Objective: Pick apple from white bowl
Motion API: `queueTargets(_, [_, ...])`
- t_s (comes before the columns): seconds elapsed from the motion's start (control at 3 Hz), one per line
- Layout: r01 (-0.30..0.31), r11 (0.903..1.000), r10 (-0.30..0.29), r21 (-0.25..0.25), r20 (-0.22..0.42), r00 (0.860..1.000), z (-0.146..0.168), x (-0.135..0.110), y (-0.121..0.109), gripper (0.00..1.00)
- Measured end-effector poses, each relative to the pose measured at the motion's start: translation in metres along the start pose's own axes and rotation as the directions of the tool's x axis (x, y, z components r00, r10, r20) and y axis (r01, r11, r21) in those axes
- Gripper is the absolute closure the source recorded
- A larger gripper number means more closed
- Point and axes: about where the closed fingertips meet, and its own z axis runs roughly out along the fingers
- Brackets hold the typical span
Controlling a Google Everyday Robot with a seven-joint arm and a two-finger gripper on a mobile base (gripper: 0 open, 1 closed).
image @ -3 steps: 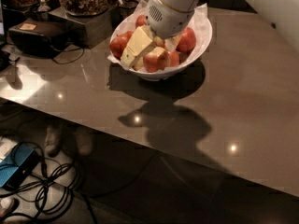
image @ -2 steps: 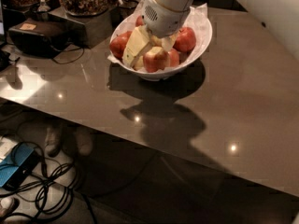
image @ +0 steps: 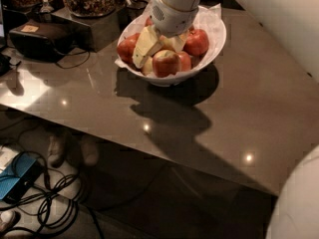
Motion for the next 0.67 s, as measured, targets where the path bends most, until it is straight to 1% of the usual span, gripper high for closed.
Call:
queueTargets(0.33, [-0.029,0.9993,0.030,0.025,-0.021,0.999,0.012,-0.002,-0.016,0.23])
queueTargets(0.67, [-0.048,0.9979,0.050,0.042,-0.038,0.998,0.022,0.002,-0.027,0.24])
